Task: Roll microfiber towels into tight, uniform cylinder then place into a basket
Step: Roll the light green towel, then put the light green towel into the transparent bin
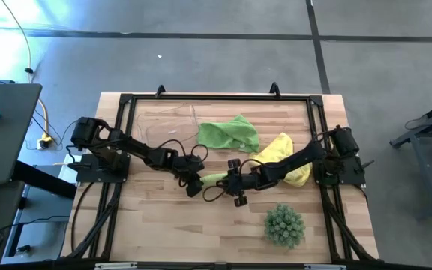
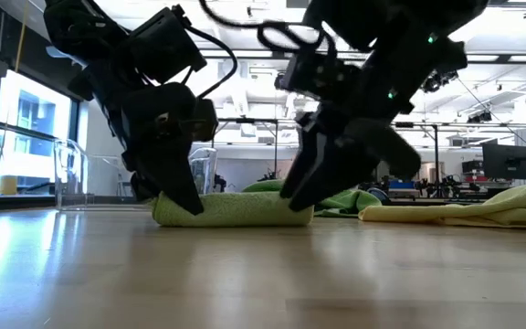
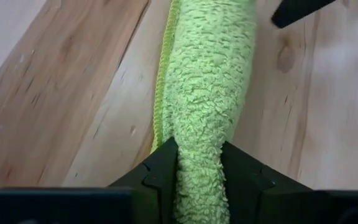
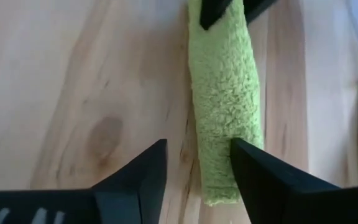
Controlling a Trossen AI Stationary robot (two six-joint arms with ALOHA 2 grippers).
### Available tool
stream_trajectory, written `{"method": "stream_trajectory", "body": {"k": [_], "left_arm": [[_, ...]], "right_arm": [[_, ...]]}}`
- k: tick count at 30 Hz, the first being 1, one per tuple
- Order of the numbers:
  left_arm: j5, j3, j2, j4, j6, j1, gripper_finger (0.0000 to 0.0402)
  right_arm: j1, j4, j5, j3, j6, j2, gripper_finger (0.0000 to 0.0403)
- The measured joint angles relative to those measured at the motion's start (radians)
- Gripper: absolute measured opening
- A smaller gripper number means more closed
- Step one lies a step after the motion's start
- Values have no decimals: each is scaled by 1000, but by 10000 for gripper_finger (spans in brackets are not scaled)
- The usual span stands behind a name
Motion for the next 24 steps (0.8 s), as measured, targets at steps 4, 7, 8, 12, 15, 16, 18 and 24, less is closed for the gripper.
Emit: {"method": "stream_trajectory", "body": {"k": [4, 7, 8, 12, 15, 16, 18, 24], "left_arm": [[-4, 12, 0, -8, 49, -4, 107], [-4, 28, -10, -38, 111, -4, 112], [-4, 37, -11, -54, 135, -4, 114], [-55, 82, -58, -177, 239, -3, 123], [-133, 126, -101, -317, 310, -5, 130], [-156, 138, -112, -346, 324, -8, 133], [-193, 154, -132, -396, 345, -15, 137], [-264, 188, -158, -409, 358, -66, 146]], "right_arm": [[-34, 0, -50, 1, 61, 31, 178], [-54, -4, -89, 4, 109, 45, 176], [-59, -4, -98, 5, 125, 48, 174], [-74, -17, -139, 5, 187, 49, 167], [-85, -15, -178, 5, 243, 50, 166], [-88, -14, -194, 5, 265, 50, 166], [-97, -13, -217, 4, 309, 51, 165], [-121, -13, -250, 4, 423, 51, 165]]}}
